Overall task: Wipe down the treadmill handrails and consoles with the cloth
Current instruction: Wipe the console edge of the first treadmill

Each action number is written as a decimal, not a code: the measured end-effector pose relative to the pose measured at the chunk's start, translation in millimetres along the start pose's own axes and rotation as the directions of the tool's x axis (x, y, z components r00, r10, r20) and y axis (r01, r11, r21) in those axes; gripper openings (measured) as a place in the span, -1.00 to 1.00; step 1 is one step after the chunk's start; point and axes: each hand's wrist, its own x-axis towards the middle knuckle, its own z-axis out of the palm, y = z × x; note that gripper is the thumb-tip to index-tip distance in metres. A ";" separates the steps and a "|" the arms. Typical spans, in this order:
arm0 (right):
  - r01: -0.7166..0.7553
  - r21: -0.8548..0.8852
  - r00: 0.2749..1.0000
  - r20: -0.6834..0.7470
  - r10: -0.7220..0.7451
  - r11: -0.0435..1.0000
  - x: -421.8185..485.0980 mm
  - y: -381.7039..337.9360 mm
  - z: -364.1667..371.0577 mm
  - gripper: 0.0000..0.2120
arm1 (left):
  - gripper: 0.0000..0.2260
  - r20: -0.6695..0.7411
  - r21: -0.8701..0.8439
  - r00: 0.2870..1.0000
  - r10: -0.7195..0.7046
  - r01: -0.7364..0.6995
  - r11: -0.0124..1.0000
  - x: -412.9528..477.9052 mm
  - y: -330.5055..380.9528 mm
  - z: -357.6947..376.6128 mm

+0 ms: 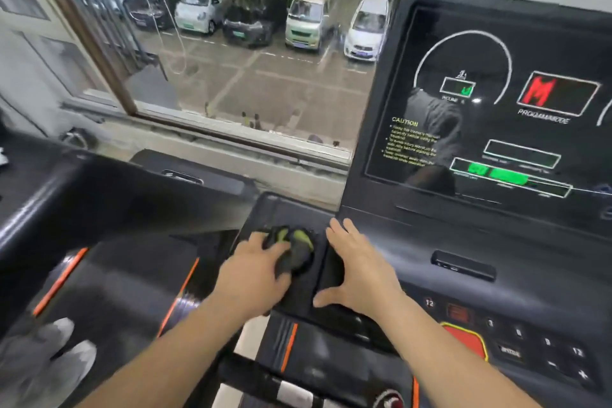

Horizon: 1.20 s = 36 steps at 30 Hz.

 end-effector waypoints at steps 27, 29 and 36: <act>-0.068 -0.004 0.997 0.025 0.069 0.998 3.3 -5.3 1.4 0.22 | -0.68 0.408 -0.487 0.880 -0.244 0.435 0.757 50.4 41.3 -17.9; -0.051 -0.032 0.999 0.008 0.051 0.998 7.0 -0.7 6.8 0.19 | -0.60 0.477 -0.574 0.838 -0.266 0.526 0.628 43.4 46.7 -19.2; -0.005 -0.090 1.000 0.000 0.005 0.996 11.2 4.4 12.8 0.00 | -0.71 0.375 -0.718 0.926 0.051 0.255 0.648 7.9 27.1 -5.1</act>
